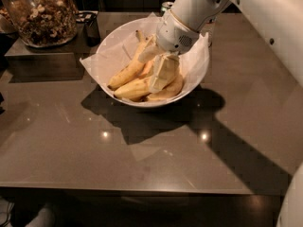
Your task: Pick banana from white bowl
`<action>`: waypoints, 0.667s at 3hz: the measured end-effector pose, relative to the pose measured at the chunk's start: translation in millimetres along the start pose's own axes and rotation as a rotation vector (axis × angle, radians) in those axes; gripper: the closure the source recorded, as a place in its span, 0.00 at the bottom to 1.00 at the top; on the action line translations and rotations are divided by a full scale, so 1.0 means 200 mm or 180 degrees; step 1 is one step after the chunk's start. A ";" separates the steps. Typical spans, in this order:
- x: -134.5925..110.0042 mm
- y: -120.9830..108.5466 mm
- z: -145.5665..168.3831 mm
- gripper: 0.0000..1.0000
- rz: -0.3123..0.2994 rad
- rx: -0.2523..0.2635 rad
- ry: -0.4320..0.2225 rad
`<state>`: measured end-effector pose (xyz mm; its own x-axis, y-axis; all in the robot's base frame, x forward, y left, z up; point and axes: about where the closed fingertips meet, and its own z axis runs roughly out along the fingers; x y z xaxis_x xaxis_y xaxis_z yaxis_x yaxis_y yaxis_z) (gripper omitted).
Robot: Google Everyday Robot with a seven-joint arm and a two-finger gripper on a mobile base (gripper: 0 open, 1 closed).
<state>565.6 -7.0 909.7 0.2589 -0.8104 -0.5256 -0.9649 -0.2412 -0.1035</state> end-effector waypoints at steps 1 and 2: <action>0.02 -0.01 0.05 0.33 0.0021 -0.0046 -0.0073; 0.04 0.00 0.07 0.46 0.0049 -0.0069 -0.0124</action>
Offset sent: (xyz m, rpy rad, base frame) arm -0.0024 -0.0028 -0.0225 0.0396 0.0608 0.0027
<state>567.4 -4.7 893.5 0.2418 -0.7927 -0.5596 -0.9675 -0.2407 -0.0771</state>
